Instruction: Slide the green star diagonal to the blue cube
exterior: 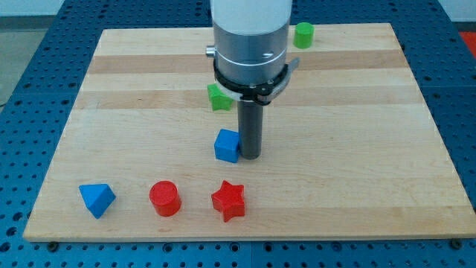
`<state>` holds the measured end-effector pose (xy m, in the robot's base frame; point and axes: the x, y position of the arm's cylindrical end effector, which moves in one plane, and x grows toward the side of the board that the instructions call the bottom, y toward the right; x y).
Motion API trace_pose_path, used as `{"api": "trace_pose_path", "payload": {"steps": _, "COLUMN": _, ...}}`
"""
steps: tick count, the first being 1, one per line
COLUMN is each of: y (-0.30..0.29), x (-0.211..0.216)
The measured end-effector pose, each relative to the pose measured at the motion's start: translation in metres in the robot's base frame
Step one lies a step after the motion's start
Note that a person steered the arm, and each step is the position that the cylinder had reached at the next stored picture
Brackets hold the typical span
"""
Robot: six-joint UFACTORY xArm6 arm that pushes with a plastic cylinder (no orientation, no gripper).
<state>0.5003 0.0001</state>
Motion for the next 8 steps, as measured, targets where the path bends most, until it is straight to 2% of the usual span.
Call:
{"api": "trace_pose_path", "payload": {"steps": 1, "y": 0.086, "x": -0.018}}
{"api": "trace_pose_path", "payload": {"steps": 2, "y": 0.088, "x": -0.1}}
{"api": "trace_pose_path", "payload": {"steps": 3, "y": 0.031, "x": -0.138}}
{"api": "trace_pose_path", "payload": {"steps": 4, "y": -0.021, "x": -0.133}}
{"api": "trace_pose_path", "payload": {"steps": 6, "y": -0.075, "x": -0.133}}
{"api": "trace_pose_path", "payload": {"steps": 7, "y": -0.08, "x": -0.133}}
{"api": "trace_pose_path", "payload": {"steps": 8, "y": -0.025, "x": -0.161}}
